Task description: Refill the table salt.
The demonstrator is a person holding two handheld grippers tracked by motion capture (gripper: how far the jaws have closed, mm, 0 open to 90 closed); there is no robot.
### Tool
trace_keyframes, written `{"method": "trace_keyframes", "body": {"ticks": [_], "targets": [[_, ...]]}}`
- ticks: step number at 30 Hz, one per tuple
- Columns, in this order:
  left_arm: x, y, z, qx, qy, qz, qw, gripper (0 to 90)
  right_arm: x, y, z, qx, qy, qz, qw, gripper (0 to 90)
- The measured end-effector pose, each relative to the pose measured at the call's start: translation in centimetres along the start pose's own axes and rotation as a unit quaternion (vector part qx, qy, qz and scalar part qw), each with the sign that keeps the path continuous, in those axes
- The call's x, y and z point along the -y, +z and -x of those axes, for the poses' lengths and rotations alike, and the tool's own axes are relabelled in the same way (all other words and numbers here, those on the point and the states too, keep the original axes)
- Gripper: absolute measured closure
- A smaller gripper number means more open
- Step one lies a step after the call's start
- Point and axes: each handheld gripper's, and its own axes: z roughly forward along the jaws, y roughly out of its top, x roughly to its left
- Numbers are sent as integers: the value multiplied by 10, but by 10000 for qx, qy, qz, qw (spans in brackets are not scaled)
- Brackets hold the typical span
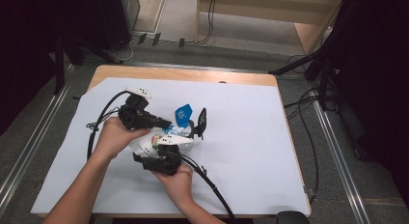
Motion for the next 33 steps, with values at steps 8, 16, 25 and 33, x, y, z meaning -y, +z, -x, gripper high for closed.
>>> {"method": "trace_keyframes", "body": {"ticks": [8,16,25,33], "targets": [[-1,-3,-1,-107,15,-34,9999,884,0,0,0,-56,60,60,9999,533],[-2,0,-1,-108,2,-163,9998,900,0,2,-6,32,-332,-89,9994,515],[-2,1,0,-77,2,-118,9999,882,-3,0,-5,-25,-199,-6,9998,612],[-2,0,-2,-3,-38,-137,9999,869,-3,0,-6,-109,-79,50,9999,615]]}}
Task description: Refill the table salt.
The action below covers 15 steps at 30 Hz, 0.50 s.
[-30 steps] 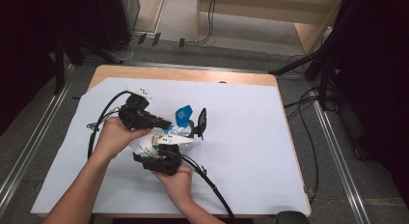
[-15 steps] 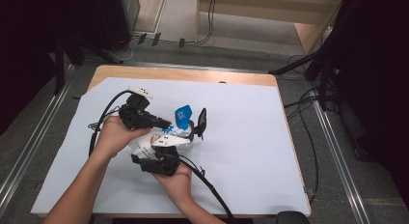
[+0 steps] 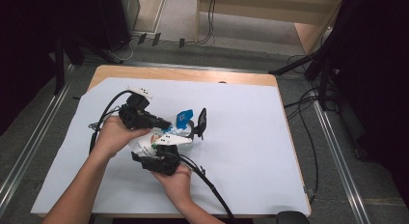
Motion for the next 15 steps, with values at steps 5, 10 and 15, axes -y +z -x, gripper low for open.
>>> {"method": "trace_keyframes", "body": {"ticks": [5,10,15], "targets": [[-1,0,-2,32,-67,-20,10000,867,-1,0,1,-11,-2,-32,10000,612],[-1,0,-4,41,-171,-108,9998,893,-3,2,0,-66,-21,-142,9999,583],[0,-2,-5,113,-174,-116,9997,899,-4,4,-3,-125,-52,-175,9998,563]]}}
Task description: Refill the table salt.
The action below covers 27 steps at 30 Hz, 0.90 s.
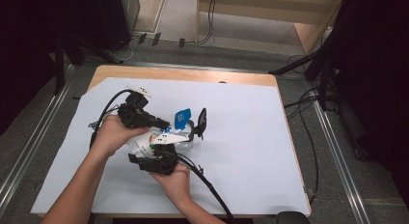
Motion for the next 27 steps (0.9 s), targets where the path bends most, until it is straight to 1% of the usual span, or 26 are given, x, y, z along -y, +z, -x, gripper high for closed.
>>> {"method": "trace_keyframes", "body": {"ticks": [3,6,9,11,13,14,16,18,20,22,25,26,27], "targets": [[-1,1,0,43,-79,60,9999,880,-1,-1,1,18,58,33,10000,570],[-2,2,-2,17,-118,15,9999,871,-1,-1,1,-35,95,6,9999,557],[-2,3,-3,42,-145,-12,9999,873,-1,-1,2,-77,161,-3,9998,530],[-3,5,-2,45,-181,9,9998,871,-1,-1,3,-60,161,14,9999,554],[-3,5,-2,84,-137,-22,9999,865,-1,-1,3,34,105,28,9999,602],[-3,5,-2,100,-143,-19,9998,860,-1,-2,3,63,98,31,9999,607],[-2,4,-1,87,-140,-16,9999,853,0,-3,4,51,109,49,9999,614],[-2,4,-2,104,-81,-7,9999,839,0,-4,3,43,131,74,9999,618],[-1,2,-1,98,-84,-43,9999,831,0,-4,3,35,181,109,9998,620],[-1,0,0,103,-41,-41,9999,830,0,-5,3,20,213,139,9997,622],[0,-2,-1,80,-10,-9,10000,846,-1,-5,2,-9,213,181,9996,622],[0,-2,-1,44,-15,-3,10000,860,-1,-5,2,-31,229,186,9996,621],[0,-2,-2,51,-6,-11,10000,873,-1,-6,2,-64,257,185,9995,620]]}}
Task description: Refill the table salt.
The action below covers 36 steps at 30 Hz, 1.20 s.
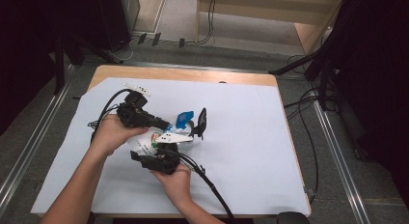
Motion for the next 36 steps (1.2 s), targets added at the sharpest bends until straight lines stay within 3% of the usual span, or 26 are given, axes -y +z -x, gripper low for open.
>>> {"method": "trace_keyframes", "body": {"ticks": [9,14,19,26,30,36], "targets": [[-1,3,-1,-41,-91,18,9999,898,-2,1,-1,3,-141,-120,9998,569],[-1,4,0,-31,-114,-4,9999,897,-4,2,-1,81,-201,-182,9996,605],[-1,4,0,-13,-64,52,10000,884,-4,0,-1,111,-115,-141,9998,628],[0,0,-1,108,-44,83,9999,860,-5,-2,-2,-75,108,6,9999,635],[-1,1,-1,34,-42,57,10000,873,-5,-2,-2,-72,130,14,9999,633],[-1,2,-2,89,-154,39,9998,900,-6,-1,-4,55,-140,-101,9998,609]]}}
